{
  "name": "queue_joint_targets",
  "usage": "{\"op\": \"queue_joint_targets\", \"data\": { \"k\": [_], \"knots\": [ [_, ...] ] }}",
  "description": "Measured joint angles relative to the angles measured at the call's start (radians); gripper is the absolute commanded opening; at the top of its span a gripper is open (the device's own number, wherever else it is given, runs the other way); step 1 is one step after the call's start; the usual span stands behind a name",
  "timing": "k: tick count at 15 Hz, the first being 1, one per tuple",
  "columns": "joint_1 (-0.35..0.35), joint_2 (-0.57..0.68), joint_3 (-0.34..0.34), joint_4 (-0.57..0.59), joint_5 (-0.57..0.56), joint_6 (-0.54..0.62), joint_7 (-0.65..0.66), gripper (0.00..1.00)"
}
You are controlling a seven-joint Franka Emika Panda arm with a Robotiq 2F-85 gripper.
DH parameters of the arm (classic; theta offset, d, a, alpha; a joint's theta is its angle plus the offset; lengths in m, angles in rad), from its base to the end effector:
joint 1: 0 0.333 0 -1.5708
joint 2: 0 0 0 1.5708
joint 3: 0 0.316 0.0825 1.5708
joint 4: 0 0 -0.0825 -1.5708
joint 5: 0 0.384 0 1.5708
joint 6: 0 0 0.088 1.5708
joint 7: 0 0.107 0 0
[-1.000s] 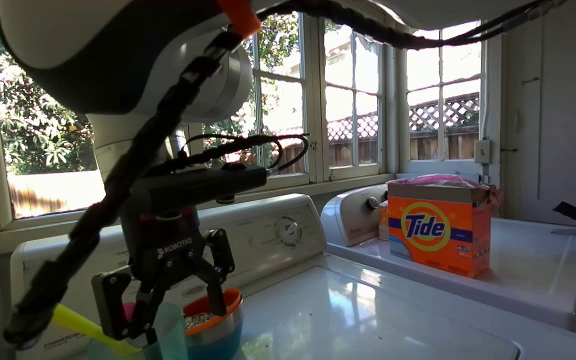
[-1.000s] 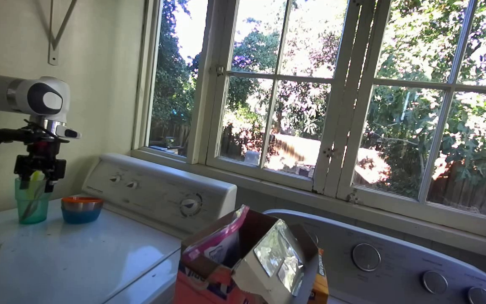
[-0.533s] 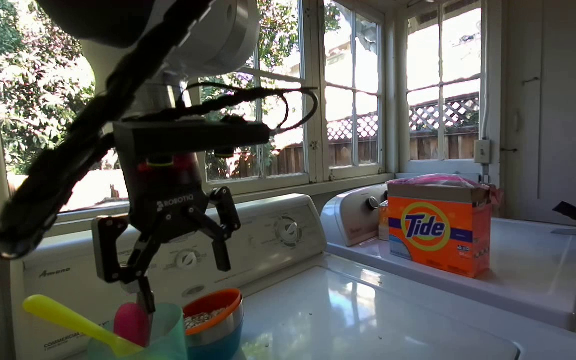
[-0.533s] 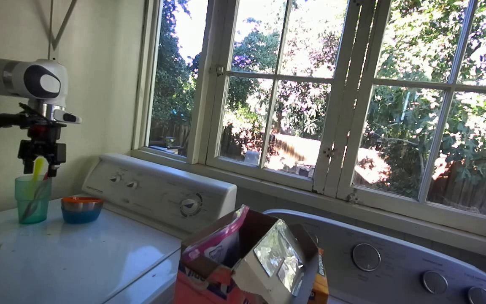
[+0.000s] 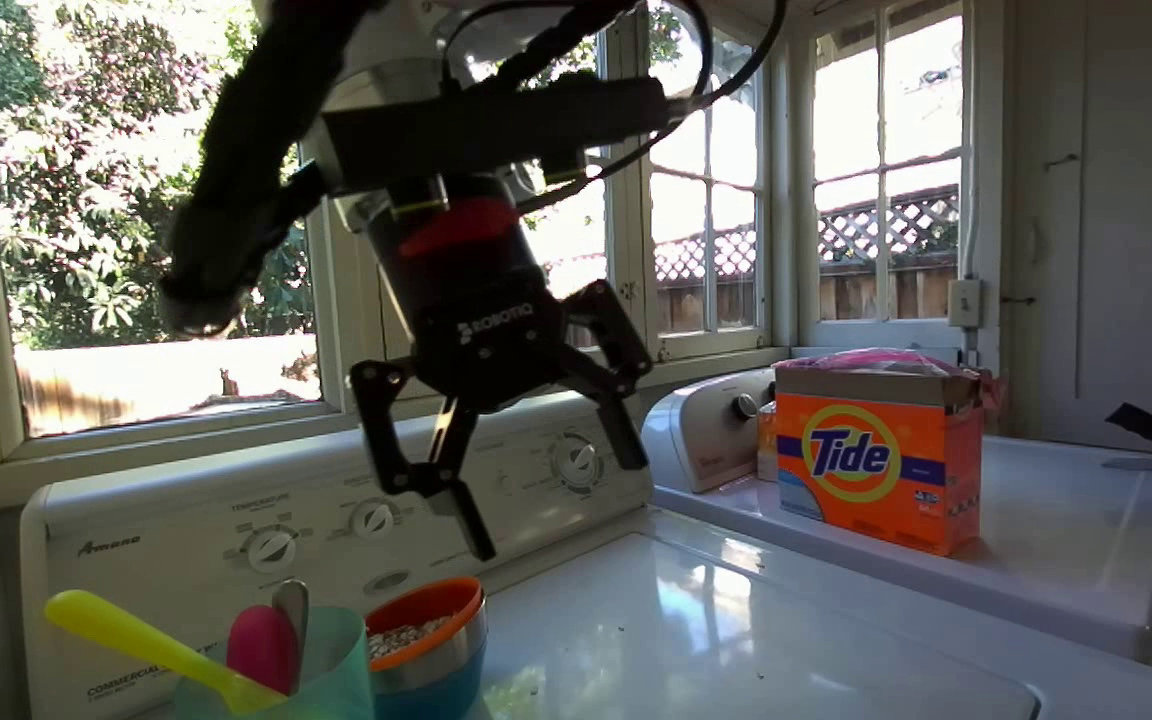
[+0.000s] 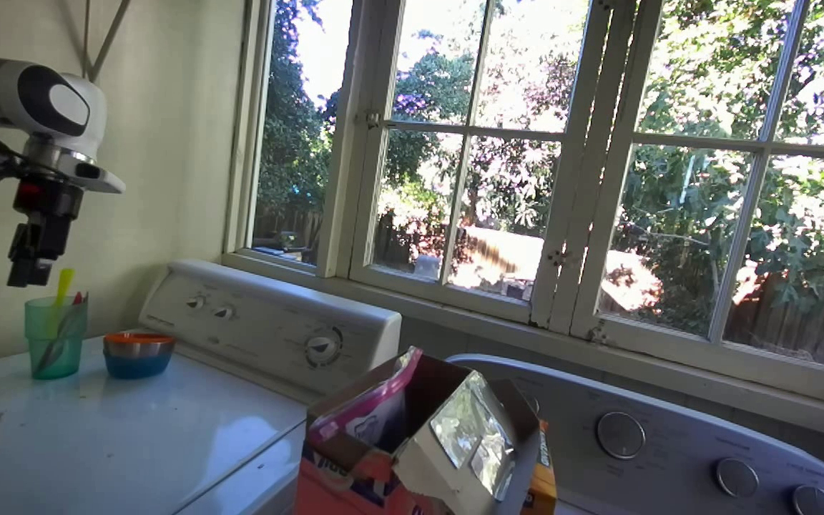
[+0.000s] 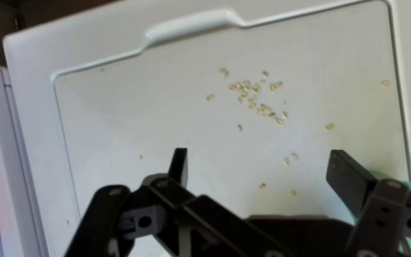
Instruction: Move the cup to the left then put the orange box on the machine on the left.
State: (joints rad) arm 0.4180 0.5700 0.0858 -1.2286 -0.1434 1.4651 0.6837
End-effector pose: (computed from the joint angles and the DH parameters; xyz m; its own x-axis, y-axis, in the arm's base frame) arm 0.6104 0.3025 0.4197 0.9606 -0.1998 -0.1930 -0.1418 -0.9501 0.2777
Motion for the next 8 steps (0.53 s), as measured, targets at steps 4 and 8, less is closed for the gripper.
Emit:
{"op": "queue_joint_targets", "data": {
  "k": [4, 8],
  "knots": [
    [-0.006, -0.098, 0.000, -0.140, 0.050, -0.047, 0.068, 1.00],
    [-0.010, -0.104, 0.006, -0.150, 0.052, -0.046, 0.058, 1.00]
  ]
}}
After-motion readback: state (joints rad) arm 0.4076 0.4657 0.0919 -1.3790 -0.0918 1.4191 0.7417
